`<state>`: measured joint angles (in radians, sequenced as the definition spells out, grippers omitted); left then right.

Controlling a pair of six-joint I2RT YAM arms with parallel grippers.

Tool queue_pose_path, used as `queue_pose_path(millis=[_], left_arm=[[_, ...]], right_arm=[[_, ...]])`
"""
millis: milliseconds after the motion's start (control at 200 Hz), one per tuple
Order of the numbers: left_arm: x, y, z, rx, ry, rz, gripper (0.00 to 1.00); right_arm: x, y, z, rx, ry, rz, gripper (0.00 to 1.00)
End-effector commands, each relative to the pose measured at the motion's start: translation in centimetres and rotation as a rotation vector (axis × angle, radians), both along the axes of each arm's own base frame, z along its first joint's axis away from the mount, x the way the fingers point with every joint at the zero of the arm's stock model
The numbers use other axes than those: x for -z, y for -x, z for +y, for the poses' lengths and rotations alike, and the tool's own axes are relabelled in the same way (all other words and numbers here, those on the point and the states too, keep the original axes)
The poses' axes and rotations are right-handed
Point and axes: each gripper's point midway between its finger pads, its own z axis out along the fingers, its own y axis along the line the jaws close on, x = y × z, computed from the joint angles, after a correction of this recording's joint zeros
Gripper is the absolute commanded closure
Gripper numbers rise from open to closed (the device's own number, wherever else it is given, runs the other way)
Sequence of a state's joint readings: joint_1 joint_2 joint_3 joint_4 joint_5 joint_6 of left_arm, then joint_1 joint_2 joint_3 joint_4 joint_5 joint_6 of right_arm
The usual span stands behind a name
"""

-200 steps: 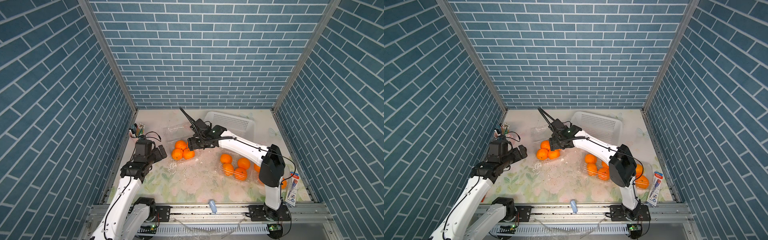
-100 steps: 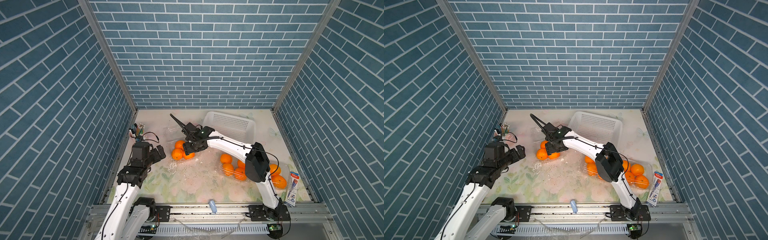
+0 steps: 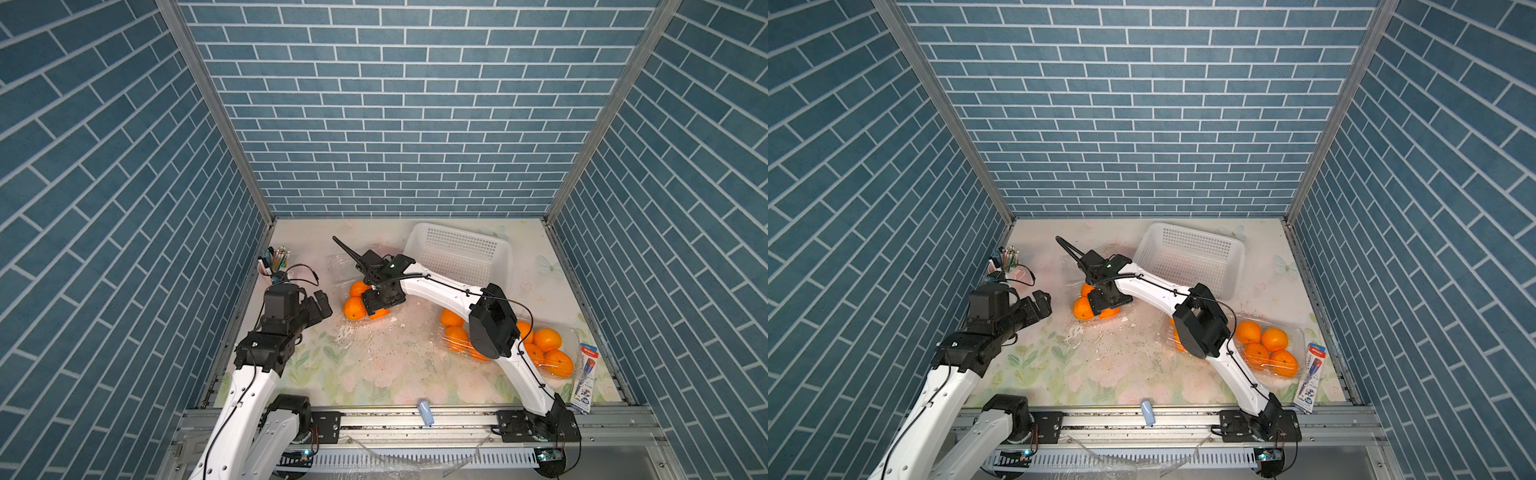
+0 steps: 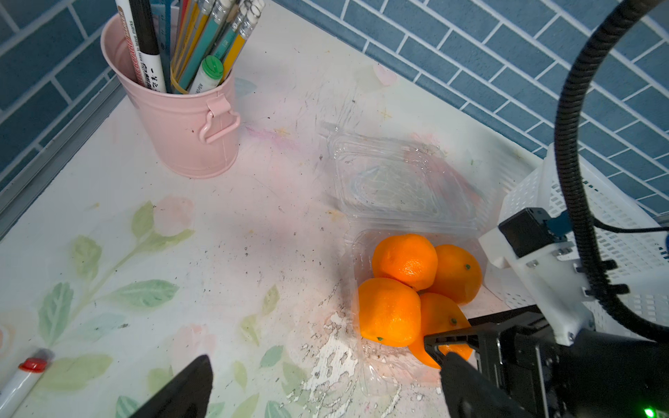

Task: Take oranges out of containers
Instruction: Pick up the orange from the packing box.

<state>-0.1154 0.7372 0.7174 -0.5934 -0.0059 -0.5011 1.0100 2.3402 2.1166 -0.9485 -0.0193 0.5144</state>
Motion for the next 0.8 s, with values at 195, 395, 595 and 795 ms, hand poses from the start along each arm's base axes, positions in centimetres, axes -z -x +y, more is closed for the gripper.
queue_pose_path(millis=[195,395,595,795], left_arm=[[0.8,0.1,-0.1,0.01,-0.001,0.021,0.01],[0.8,0.1,-0.2,0.014,0.003,0.018,0.01],[0.9,0.0,-0.3,0.016,0.005,0.024,0.01],[0.9,0.1,-0.5,0.024,0.01,0.026,0.01]], right_arm=[[1.4,0.7,-0.2,-0.041,0.06,0.036,0.22],[1.6,0.7,0.0,-0.055,0.067,0.036,0.22],[0.8,0.6,-0.3,-0.061,0.069,0.029,0.32],[-2.4,0.9,-0.4,-0.078,0.019,0.0,0.43]])
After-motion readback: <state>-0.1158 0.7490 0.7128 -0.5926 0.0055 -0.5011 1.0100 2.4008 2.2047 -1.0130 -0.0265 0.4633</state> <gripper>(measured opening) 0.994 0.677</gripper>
